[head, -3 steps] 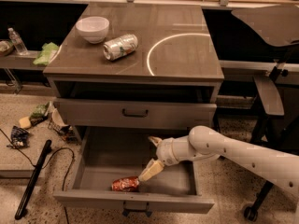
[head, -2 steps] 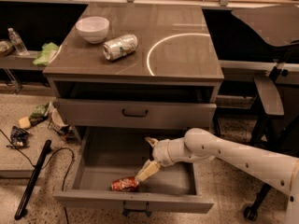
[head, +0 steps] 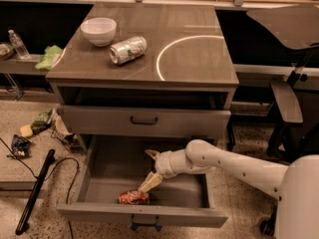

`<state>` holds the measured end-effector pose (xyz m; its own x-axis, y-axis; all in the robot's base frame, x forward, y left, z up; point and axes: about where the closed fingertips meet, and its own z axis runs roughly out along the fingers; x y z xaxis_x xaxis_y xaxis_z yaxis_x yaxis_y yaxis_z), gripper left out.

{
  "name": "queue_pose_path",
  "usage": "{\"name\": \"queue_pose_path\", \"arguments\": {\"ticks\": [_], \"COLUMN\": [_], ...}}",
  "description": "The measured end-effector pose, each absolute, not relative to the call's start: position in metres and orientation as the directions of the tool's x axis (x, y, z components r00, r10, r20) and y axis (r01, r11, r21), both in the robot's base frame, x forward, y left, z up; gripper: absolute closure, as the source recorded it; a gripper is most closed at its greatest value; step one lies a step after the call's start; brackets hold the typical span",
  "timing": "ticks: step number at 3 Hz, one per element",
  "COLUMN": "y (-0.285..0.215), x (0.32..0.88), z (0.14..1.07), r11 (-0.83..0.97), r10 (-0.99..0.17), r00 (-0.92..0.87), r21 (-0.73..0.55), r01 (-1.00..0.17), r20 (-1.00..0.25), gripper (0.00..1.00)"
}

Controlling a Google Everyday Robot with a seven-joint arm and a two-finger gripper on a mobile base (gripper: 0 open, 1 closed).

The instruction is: Pick coke can from middle drawer and place on counter

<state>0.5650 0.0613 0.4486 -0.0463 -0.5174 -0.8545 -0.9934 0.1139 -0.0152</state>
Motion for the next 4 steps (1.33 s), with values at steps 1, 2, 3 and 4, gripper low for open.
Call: {"name": "queue_pose_path", "arguments": {"ticks": [1, 2, 3, 4], "y": [0.075, 0.085, 0.091, 0.091], "x": [0.559, 0.555, 0.551, 0.55], "z": [0.435, 0.424, 0.412, 0.41], "r11": [0.044, 0.001, -0.034, -0.039], "r10": [-0.56, -0.611, -0.633, -0.635], "r00": [0.015, 0.071, 0.091, 0.091], "r21": [-0.048, -0.091, -0.09, -0.085], "r01": [-0.998, -0.996, -0.995, -0.996], "r20": [-0.828, -0.788, -0.769, -0.767], "gripper": [0.22, 0.29, 0.24, 0.09]}}
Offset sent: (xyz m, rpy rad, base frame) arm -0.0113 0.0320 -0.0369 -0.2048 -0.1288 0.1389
